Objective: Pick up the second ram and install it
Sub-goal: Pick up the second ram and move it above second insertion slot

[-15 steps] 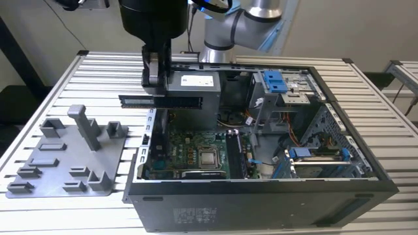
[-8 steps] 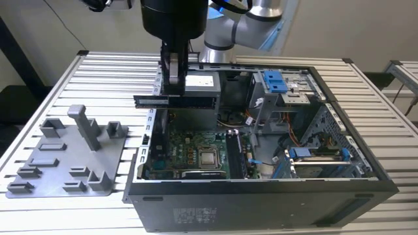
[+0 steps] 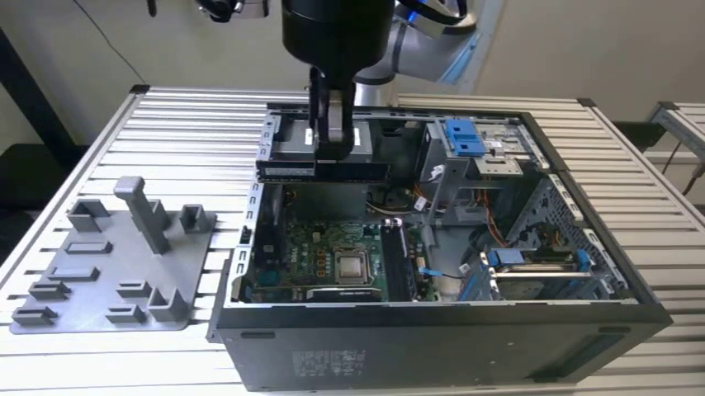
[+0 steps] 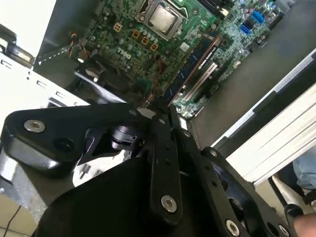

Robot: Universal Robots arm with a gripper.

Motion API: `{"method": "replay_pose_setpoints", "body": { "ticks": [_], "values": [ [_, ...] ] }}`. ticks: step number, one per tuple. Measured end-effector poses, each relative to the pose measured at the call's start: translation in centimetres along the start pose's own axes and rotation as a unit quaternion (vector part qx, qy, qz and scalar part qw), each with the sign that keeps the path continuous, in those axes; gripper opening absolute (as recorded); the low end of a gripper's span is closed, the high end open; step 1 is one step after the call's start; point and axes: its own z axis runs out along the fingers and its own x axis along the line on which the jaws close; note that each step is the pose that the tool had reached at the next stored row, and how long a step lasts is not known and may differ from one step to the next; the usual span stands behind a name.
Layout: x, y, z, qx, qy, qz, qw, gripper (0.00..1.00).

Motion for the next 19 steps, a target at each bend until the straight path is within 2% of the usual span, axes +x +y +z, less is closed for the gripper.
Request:
{"method": "replay_pose_setpoints", "body": {
  "ticks": [19],
  "values": [
    [0.20, -6.34, -0.30, -0.0002, 0.0002, -0.004, 1.0000, 0.14]
  ]
}}
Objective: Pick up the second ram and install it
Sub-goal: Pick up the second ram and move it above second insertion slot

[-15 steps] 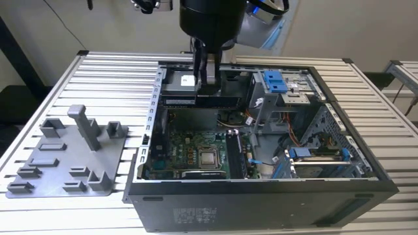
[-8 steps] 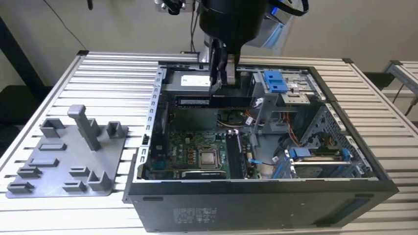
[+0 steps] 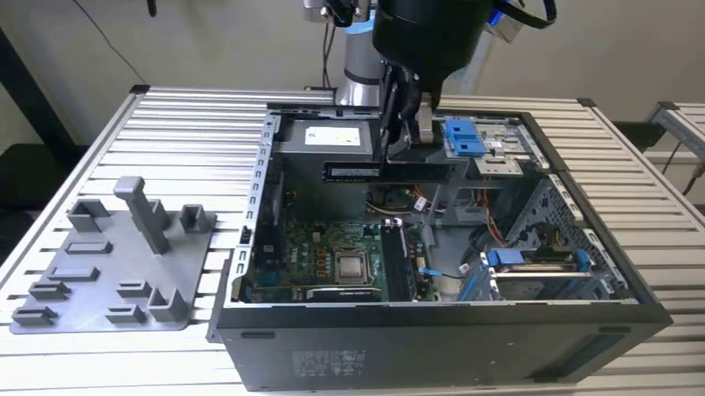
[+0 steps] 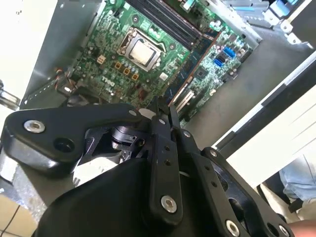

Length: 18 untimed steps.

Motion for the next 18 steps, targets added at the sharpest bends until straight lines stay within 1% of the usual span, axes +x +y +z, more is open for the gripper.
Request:
{"method": "replay_pose_setpoints", "body": {
  "ticks": [9, 14, 18],
  "values": [
    [0.10, -2.71, -0.13, 0.0000, 0.0000, -0.001, 1.0000, 0.14],
    [0.15, -3.95, -0.18, 0.0000, 0.0000, -0.001, 1.0000, 0.14],
    [0.18, -4.82, -0.23, 0.0000, 0.0000, -0.001, 1.0000, 0.14]
  ]
}}
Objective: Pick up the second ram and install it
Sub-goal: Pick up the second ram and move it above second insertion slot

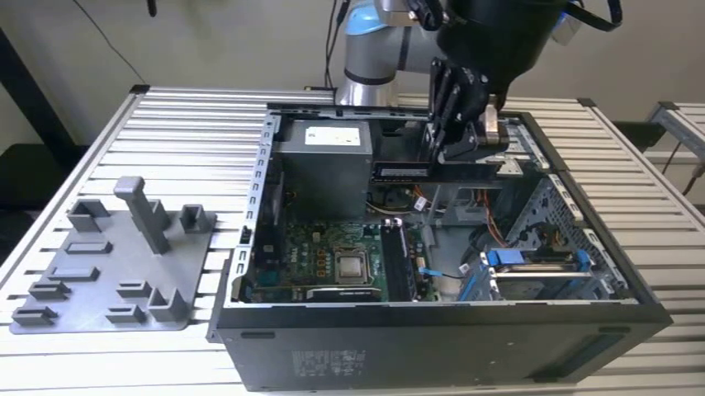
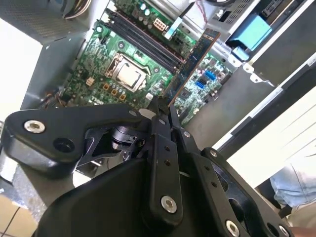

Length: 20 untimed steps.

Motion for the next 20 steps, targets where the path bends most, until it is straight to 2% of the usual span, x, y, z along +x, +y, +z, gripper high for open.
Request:
{"method": "replay_pose_setpoints", "body": {
  "ticks": [4, 9, 20],
  "values": [
    [0.03, -0.70, -0.03, 0.0000, 0.0000, 0.000, 1.0000, 0.14],
    [-0.11, -0.72, -0.02, 0.0001, -0.0001, 0.000, 1.0000, 0.14],
    [-3.13, -0.85, 0.11, 0.0004, -0.0002, 0.000, 1.0000, 0.14]
  ]
}}
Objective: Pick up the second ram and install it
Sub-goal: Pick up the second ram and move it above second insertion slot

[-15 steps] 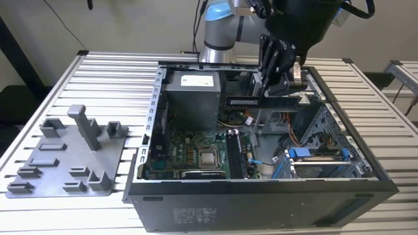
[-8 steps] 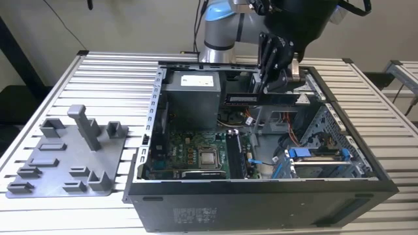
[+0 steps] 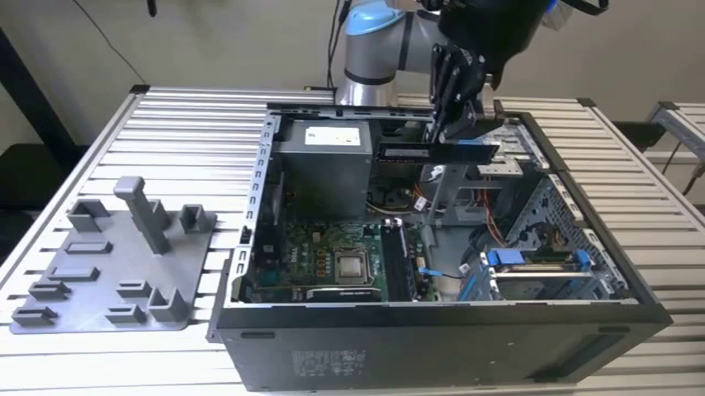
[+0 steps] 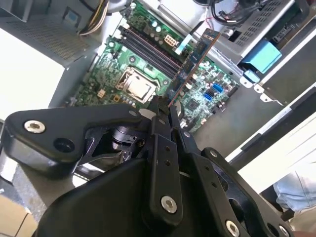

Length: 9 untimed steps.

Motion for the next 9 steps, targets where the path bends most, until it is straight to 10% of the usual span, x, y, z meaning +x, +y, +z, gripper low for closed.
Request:
{"method": "replay_pose_setpoints", "body": {
  "ticks": [9],
  "values": [
    [-2.04, -0.07, 0.13, 0.0009, -0.0009, 0.001, 1.0000, 0.14]
  ]
}}
